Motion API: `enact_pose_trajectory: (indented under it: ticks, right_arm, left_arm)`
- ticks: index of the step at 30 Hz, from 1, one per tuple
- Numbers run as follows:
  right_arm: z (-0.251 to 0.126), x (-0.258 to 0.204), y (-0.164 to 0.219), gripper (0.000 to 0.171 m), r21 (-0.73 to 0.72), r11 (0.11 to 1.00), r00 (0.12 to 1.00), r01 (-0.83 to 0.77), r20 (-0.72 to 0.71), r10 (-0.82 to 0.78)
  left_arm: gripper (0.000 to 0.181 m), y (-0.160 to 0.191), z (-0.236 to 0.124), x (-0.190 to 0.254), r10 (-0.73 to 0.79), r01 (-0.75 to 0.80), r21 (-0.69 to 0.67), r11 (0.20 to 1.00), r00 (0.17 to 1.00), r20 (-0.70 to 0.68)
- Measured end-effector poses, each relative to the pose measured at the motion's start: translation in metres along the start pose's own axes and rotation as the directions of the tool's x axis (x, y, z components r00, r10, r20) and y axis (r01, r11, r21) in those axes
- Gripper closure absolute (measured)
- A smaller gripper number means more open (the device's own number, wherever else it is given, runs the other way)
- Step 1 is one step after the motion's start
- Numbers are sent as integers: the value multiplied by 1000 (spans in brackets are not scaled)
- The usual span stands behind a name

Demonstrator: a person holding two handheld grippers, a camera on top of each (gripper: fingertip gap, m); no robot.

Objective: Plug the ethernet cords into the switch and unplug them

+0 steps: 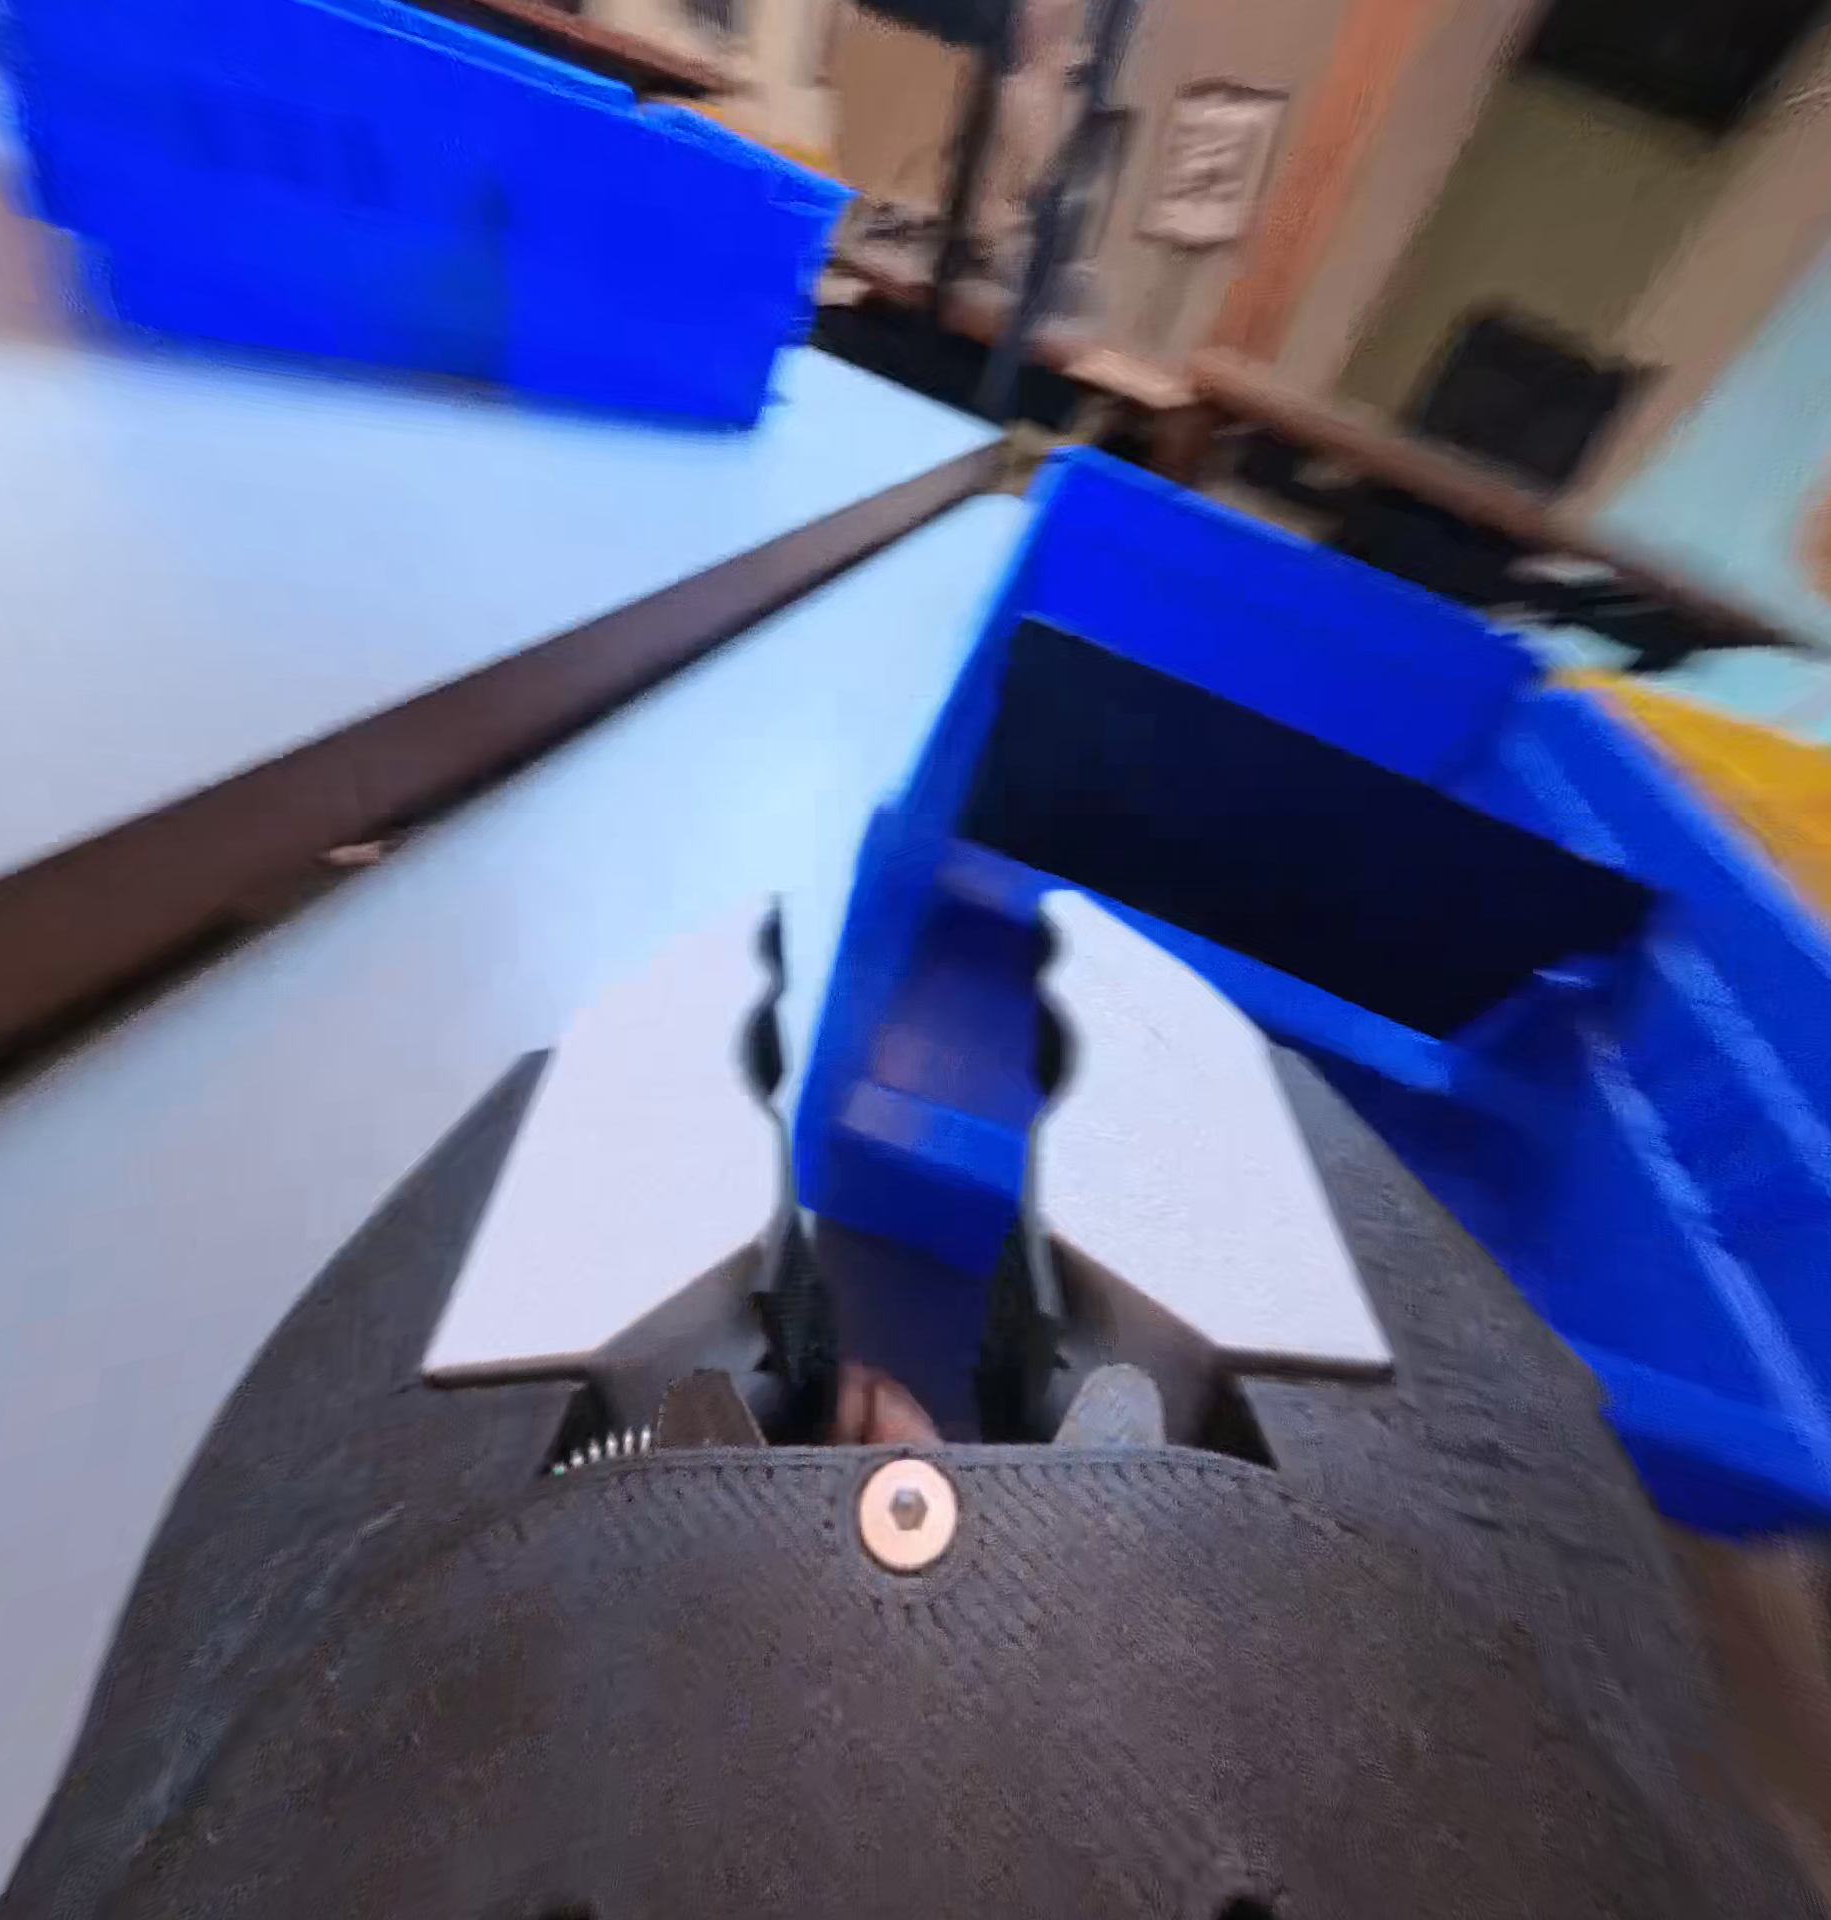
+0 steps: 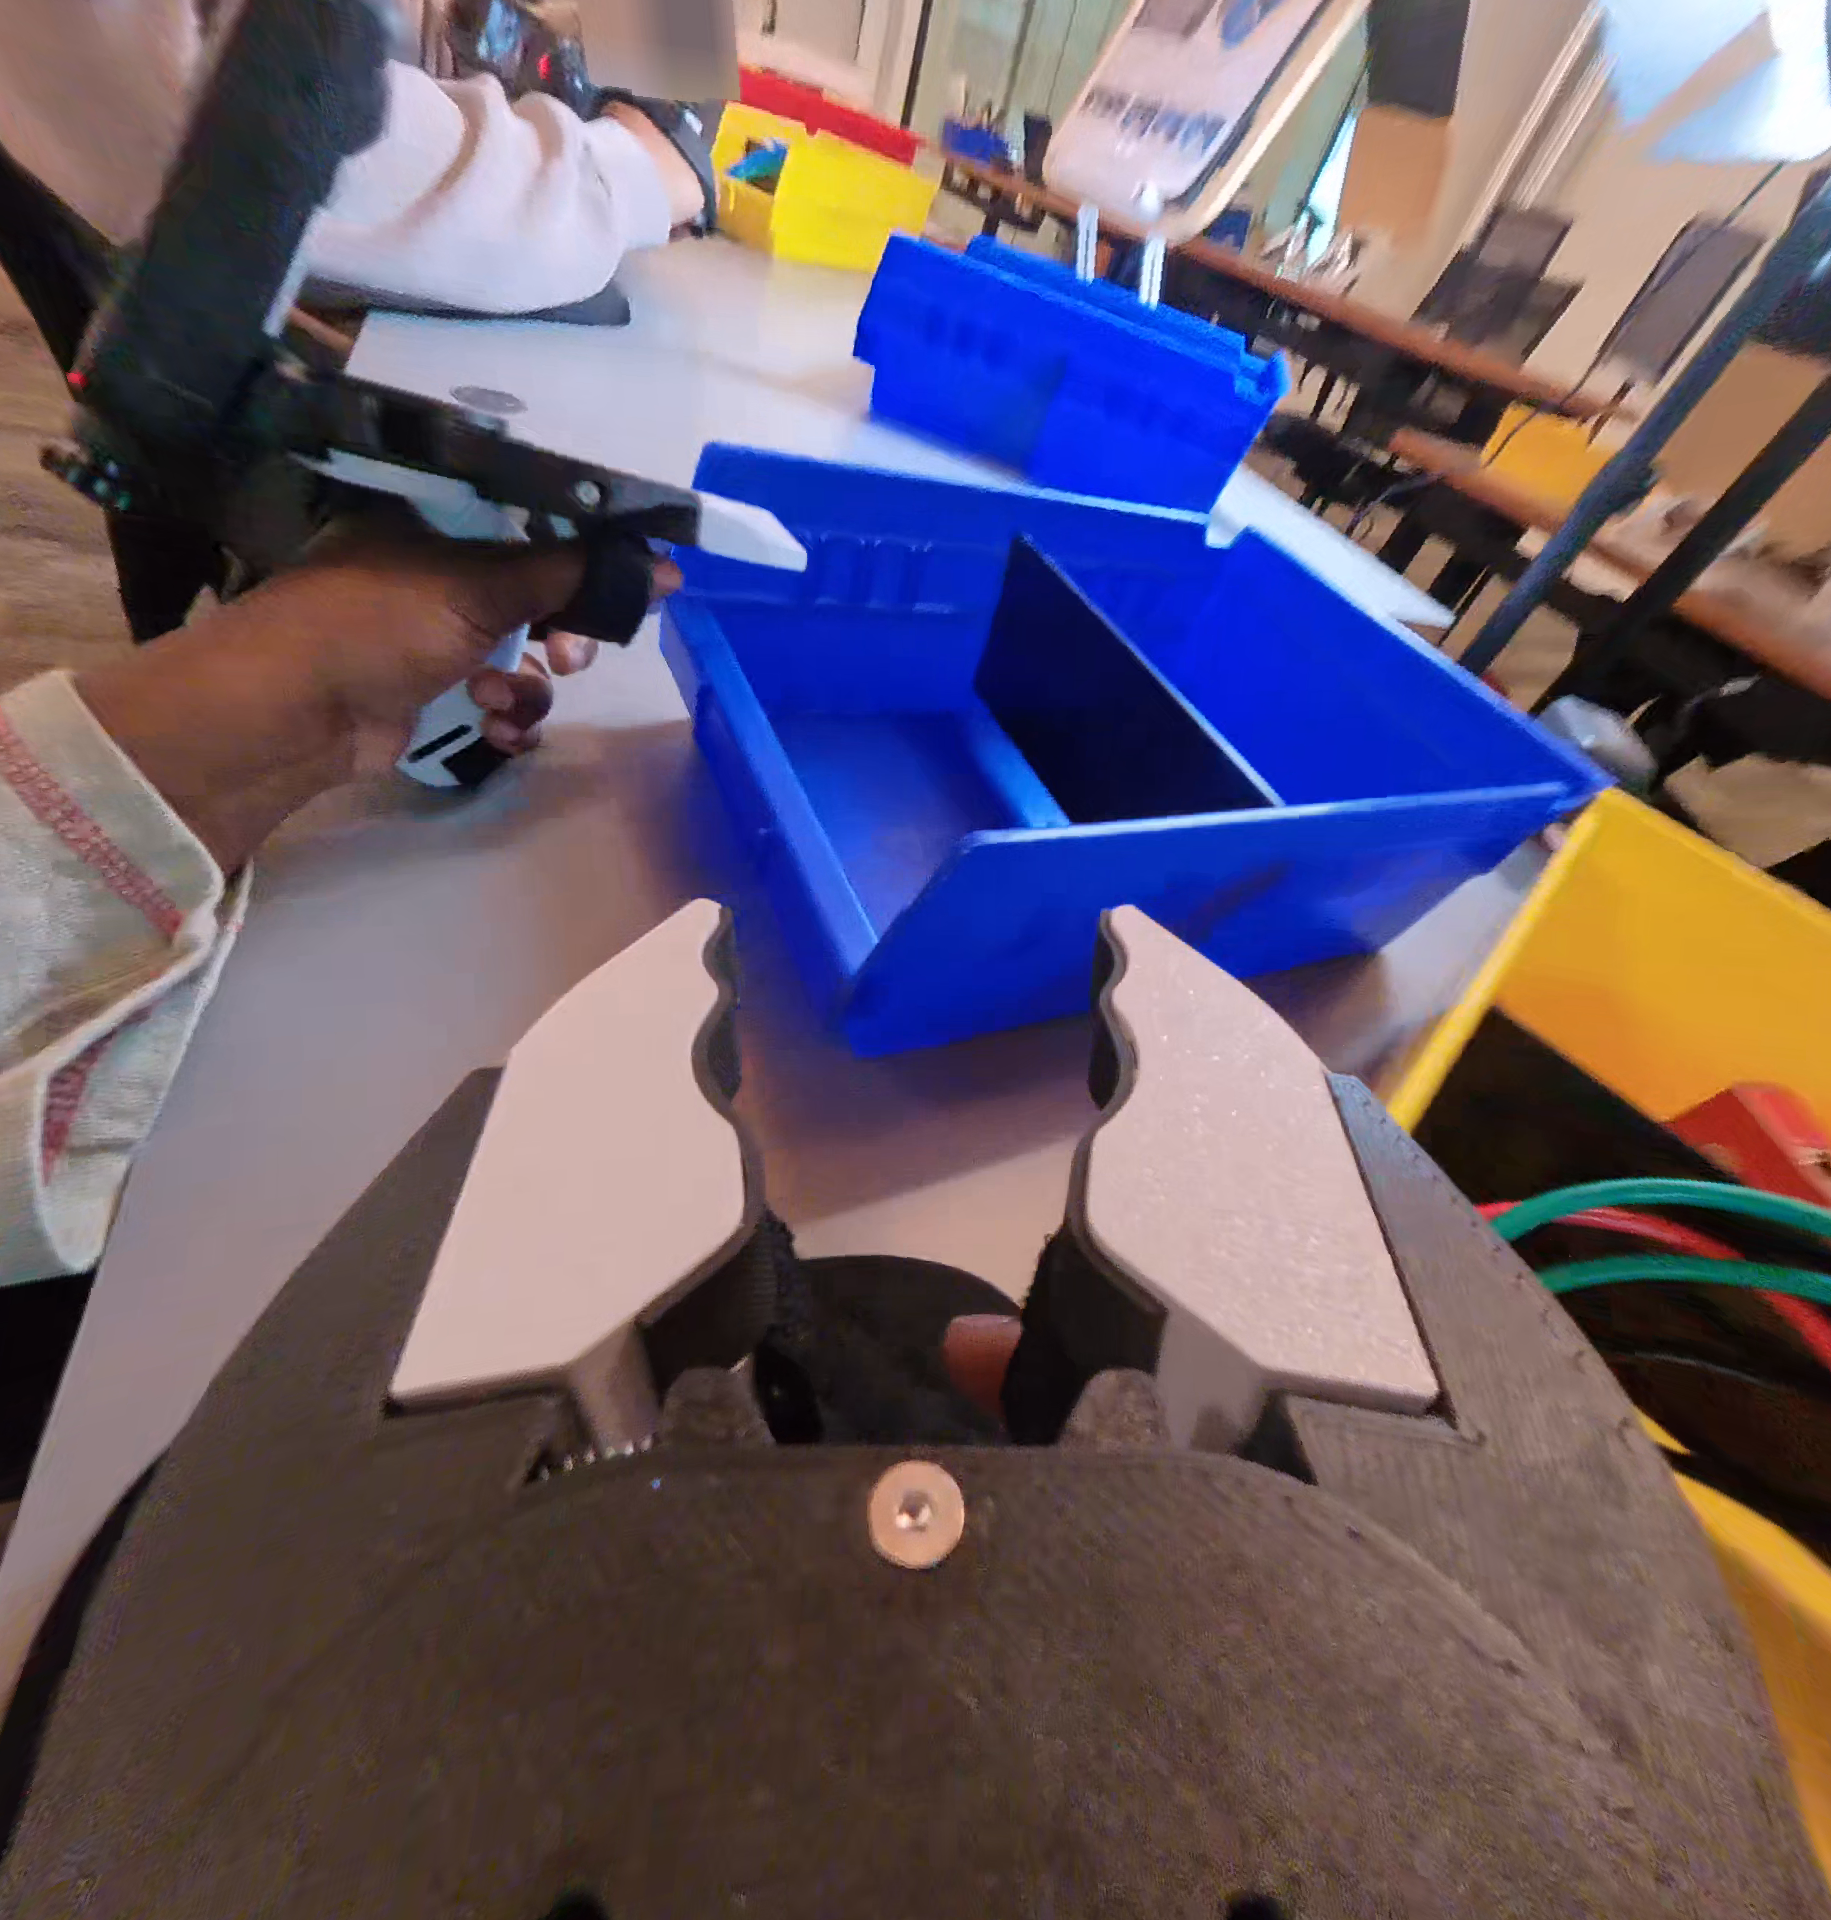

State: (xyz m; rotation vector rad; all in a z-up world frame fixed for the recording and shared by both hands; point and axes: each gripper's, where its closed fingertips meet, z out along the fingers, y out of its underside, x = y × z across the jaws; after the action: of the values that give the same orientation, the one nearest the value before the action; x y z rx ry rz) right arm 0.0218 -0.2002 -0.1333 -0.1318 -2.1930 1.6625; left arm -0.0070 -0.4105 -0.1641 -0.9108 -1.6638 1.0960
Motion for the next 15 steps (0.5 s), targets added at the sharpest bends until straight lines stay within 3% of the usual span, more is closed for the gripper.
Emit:
enact_pose_trajectory:
  ticks: [2,5,6,9,10,13,15]
  right_arm:
    - [11,2,2,115,-12,998,998,-60,-9,59]
    - [27,11,12,117,-92,988,992,-121,-46,117]
    - [30,13,16,116,-119,984,990,-132,-59,125]
    - [33,18,23,128,-162,979,990,-120,-97,105]
    - [35,18,28,135,-182,977,991,-113,-96,97]
    - [36,25,35,149,-193,977,989,-86,-133,61]
    - [34,29,34,151,-178,983,989,-54,-144,28]
  left_arm:
    - [171,-2,-7,4,-67,69,24,997,994,-85]
    - [175,1,-12,10,0,-1,-8,1000,991,-130]
    - [174,1,-11,8,29,-29,-4,1000,994,-104]
    - [132,5,-5,6,72,-73,-33,997,996,-43]
    - [132,8,-3,8,82,-85,-55,995,995,-48]
    - [175,10,-2,10,96,-99,-67,993,995,-40]
    - [177,6,-6,14,125,-127,-27,992,990,-65]
